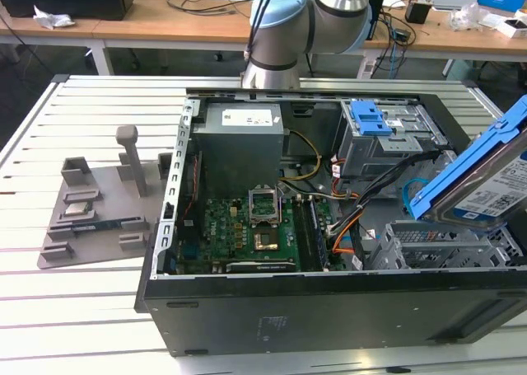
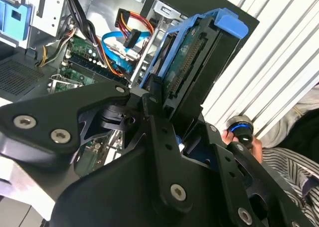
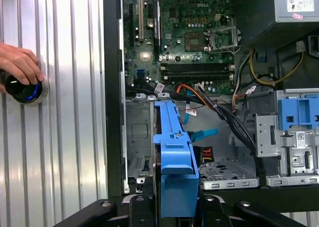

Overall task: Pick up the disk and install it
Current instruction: 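Pick up the disk, then insert the disk into the insertion slot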

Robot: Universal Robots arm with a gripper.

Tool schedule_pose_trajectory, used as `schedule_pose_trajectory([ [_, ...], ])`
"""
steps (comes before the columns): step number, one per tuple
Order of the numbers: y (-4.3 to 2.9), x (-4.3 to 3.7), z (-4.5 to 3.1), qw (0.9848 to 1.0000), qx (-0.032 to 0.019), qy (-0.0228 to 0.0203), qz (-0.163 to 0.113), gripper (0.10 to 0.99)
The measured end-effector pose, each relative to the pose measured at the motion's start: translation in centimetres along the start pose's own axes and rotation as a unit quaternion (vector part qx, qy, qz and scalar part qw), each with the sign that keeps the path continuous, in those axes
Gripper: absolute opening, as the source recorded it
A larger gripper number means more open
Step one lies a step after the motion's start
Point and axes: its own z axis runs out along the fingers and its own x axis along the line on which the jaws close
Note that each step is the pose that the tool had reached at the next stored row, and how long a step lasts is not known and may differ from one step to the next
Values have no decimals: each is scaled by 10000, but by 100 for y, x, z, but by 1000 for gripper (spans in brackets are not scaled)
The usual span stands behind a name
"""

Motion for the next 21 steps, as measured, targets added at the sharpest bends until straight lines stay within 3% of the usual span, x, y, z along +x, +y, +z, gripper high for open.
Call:
schedule_pose_trajectory([
  [11, 18, 1, 7, 10000, 0, -1, 2, 365],
  [12, 21, 0, 7, 10000, 61, -4, 4, 365],
  [13, 22, 1, 8, 9998, 186, -11, 1, 365],
  [14, 22, 1, 8, 9998, 214, -13, 0, 365],
  [18, 33, 1, 10, 9997, 254, -15, 0, 365],
  [19, 78, 4, 16, 9997, 255, -15, -1, 365],
  [21, 243, 14, 36, 9997, 263, -15, -2, 365],
])
